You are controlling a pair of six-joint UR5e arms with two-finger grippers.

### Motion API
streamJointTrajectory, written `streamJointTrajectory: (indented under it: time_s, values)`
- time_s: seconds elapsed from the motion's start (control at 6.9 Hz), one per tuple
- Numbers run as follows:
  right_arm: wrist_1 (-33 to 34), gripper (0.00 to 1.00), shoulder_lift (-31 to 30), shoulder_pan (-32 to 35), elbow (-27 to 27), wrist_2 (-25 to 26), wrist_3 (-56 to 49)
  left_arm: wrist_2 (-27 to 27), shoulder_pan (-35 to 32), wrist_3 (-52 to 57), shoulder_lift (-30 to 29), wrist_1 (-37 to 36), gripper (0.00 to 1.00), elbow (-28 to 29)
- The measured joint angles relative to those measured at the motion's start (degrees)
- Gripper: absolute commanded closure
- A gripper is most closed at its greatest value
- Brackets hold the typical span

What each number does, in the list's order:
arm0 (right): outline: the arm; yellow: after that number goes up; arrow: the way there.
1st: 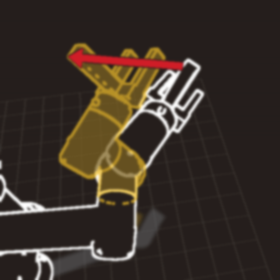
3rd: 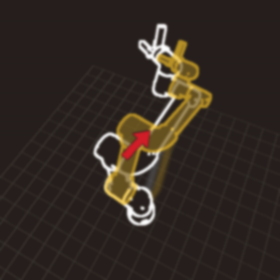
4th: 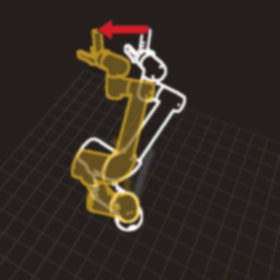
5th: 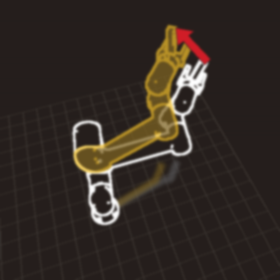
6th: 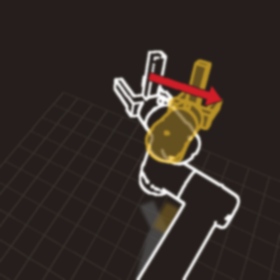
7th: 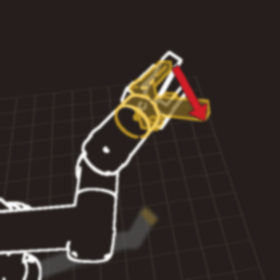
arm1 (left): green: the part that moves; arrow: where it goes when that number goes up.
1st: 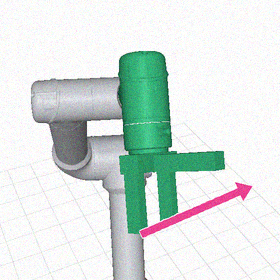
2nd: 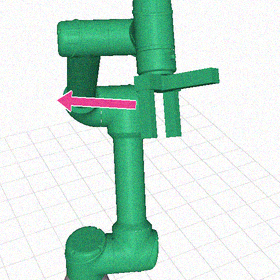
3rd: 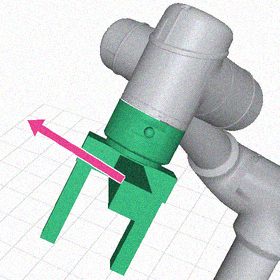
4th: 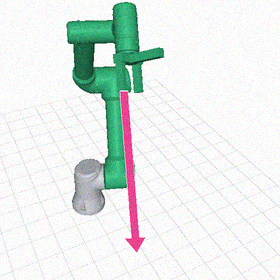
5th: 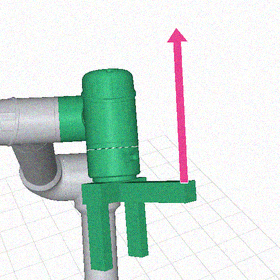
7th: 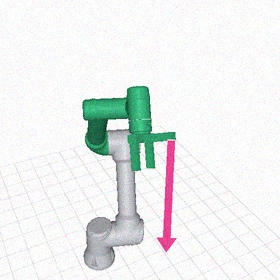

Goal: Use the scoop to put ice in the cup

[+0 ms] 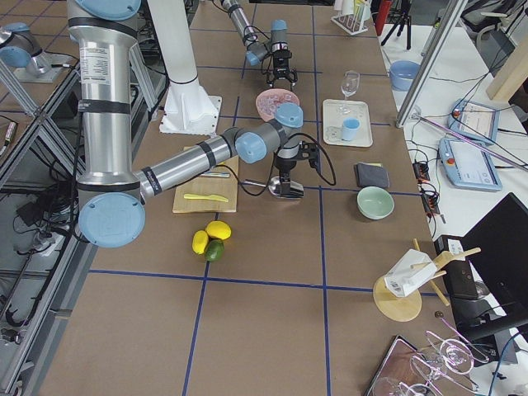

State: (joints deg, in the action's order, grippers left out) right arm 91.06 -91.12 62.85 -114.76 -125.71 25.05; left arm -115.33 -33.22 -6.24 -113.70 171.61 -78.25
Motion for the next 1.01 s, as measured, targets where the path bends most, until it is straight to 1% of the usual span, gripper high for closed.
streamJointTrajectory:
  time_s: [0.29,0.43,0.58,0.72,0.87,1.01]
  values:
    - [10.41,0.0,-0.97,12.34,0.06,-0.28,-22.8,-4.5,-3.5,-0.06,1.29,-0.71,0.0,-0.06]
    - [15.19,0.0,-1.27,18.41,0.27,-0.96,-32.09,-6.43,-5.58,-0.08,1.63,-2.14,0.0,-0.06]
    - [19.08,0.0,-2.71,23.7,0.29,-2.69,-39.33,-8.78,-8.23,-0.09,1.73,-4.92,0.0,-0.06]
    - [20.75,0.0,-5.24,27.01,0.31,-4.57,-43.32,-10.35,-11.08,-0.09,1.75,-7.69,0.0,-0.05]
    - [21.21,0.0,-6.9,28.39,0.66,-6.03,-43.9,-10.71,-14.4,-0.07,2.09,-10.0,0.0,-0.01]
    - [20.25,0.0,-7.43,28.81,1.46,-6.65,-42.34,-10.68,-17.89,-0.03,2.79,-13.41,0.0,0.01]
